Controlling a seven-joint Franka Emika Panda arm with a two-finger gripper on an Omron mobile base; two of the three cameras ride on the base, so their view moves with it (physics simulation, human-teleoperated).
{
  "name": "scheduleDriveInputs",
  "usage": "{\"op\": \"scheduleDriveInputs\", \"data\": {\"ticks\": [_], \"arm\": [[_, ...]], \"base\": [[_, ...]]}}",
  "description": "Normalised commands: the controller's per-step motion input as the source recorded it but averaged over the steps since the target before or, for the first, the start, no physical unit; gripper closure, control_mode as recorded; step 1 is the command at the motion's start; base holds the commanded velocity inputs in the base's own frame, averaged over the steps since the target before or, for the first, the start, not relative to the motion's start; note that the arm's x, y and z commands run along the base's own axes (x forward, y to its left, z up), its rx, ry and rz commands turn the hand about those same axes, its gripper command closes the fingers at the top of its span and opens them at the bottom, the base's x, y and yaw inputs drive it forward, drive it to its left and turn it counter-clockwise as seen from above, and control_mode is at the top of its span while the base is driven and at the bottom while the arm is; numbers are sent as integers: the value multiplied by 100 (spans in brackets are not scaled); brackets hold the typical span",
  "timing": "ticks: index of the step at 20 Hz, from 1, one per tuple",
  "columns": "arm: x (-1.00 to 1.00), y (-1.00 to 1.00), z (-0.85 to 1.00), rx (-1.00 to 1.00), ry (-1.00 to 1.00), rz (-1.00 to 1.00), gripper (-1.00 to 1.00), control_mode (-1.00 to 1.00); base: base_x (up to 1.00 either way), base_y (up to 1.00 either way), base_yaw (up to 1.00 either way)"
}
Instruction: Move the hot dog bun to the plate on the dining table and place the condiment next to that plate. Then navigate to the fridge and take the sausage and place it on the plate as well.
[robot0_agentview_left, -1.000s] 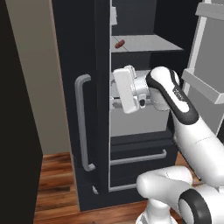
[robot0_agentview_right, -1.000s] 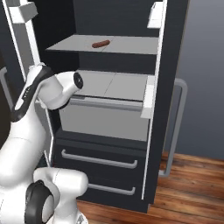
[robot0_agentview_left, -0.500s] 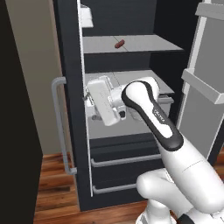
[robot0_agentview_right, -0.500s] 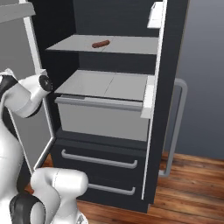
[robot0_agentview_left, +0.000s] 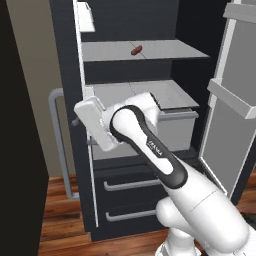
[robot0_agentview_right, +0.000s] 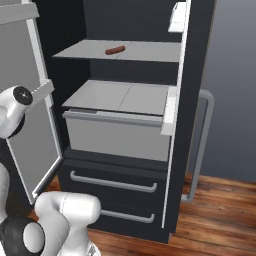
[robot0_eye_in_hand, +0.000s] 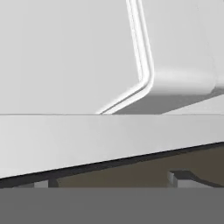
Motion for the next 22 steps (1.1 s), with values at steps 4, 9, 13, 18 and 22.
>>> {"op": "scheduleDriveInputs", "data": {"ticks": [4,9,13,18,22], "arm": [[-58,-10,-1,-9,-31,0,-100,-100],[-85,-56,20,-13,-33,-6,-100,-100],[-64,-75,29,-18,-22,-13,-100,-100],[-37,-87,38,-23,-5,-19,-100,-100],[-20,-93,36,-29,0,-22,-100,-100]], "base": [[0,0,0],[0,0,0],[0,0,0],[0,0,0],[0,0,0]]}}
